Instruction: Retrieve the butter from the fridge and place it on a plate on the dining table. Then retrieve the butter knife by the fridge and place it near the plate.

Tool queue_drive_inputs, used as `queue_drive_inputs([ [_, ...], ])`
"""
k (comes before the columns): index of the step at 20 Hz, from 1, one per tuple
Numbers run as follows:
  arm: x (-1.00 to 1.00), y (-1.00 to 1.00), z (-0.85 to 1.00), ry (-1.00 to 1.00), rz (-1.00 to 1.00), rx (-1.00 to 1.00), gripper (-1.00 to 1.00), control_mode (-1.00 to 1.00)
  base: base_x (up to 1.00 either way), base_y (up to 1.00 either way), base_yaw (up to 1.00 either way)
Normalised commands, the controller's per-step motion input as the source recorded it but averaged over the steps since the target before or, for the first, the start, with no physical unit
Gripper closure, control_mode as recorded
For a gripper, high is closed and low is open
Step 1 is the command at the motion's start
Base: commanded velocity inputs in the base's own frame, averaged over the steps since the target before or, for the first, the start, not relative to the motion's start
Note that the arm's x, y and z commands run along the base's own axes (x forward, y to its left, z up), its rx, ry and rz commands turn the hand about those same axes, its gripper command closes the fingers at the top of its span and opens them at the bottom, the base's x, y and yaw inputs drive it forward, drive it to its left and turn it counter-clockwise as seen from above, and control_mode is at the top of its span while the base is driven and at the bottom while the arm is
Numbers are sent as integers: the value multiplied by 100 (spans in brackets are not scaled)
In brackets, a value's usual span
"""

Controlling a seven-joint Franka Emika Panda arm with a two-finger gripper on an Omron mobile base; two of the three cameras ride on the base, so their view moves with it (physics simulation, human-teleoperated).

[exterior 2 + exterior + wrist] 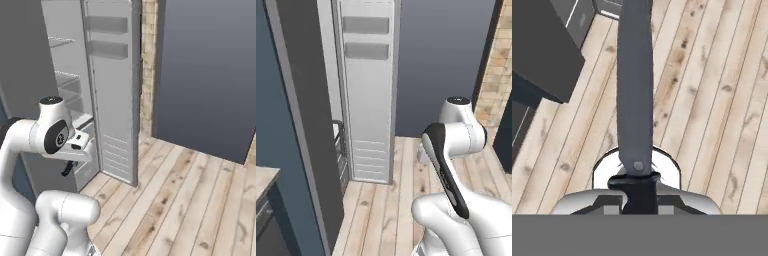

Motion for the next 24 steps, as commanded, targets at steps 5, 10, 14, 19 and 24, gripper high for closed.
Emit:
queue_drive_inputs([
  [5, 0, 0, 0, 0, 0, 0, 100, 100, 43, -31, -71],
  [10, 0, 0, 0, 0, 0, 0, 100, 100, 52, -26, -68],
  [14, 0, 0, 0, 0, 0, 0, 100, 100, 59, -19, -66],
  [19, 0, 0, 0, 0, 0, 0, 100, 100, 64, -15, -65],
  [24, 0, 0, 0, 0, 0, 0, 100, 100, 68, -7, -65],
])
